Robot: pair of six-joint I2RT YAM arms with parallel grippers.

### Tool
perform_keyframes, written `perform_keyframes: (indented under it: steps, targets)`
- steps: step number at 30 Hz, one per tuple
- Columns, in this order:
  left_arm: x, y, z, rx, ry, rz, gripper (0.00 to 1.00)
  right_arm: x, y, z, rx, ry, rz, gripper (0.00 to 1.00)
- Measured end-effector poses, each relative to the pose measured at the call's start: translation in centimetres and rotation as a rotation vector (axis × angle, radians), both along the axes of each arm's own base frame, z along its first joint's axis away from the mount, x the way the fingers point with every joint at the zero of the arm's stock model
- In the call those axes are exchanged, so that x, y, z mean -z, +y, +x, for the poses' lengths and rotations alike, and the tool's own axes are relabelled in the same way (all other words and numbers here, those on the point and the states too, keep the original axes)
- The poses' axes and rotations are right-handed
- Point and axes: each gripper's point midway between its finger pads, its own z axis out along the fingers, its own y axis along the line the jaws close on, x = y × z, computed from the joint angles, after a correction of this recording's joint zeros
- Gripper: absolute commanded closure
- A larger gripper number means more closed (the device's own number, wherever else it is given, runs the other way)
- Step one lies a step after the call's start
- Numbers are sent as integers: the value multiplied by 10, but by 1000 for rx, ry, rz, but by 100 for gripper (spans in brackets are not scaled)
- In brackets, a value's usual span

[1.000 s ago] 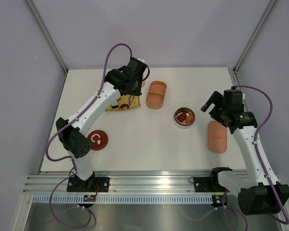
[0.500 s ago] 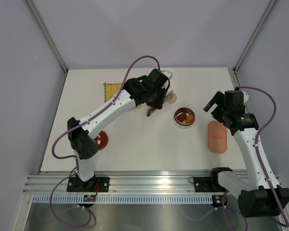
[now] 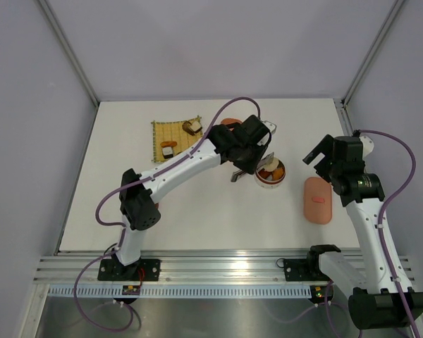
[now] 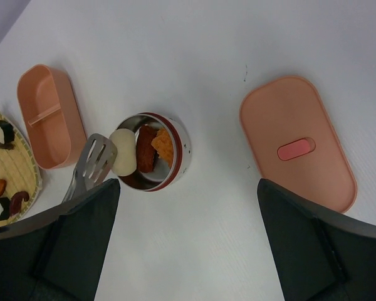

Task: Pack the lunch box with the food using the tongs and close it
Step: Place the fake food in the packing box.

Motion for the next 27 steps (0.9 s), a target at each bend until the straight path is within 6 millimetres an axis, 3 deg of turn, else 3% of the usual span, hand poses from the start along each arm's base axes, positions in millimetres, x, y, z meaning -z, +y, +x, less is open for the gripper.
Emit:
perform_keyframes:
  steps: [5, 10, 13, 16, 27]
  targets:
    - [10, -2, -4, 13, 9, 32, 94, 1, -1, -1, 6, 3, 1, 1]
    - [14, 2, -4, 7, 10, 56, 77, 1, 0, -1, 6, 4, 1, 1]
    - [14, 4, -3, 2, 3, 62, 60, 2, 0, -1, 5, 6, 2, 0]
    - [15, 4, -2, 1, 2, 65, 52, 2, 0, -1, 5, 7, 1, 1]
    - [16, 2, -4, 7, 2, 65, 51, 2, 0, -1, 4, 7, 2, 1]
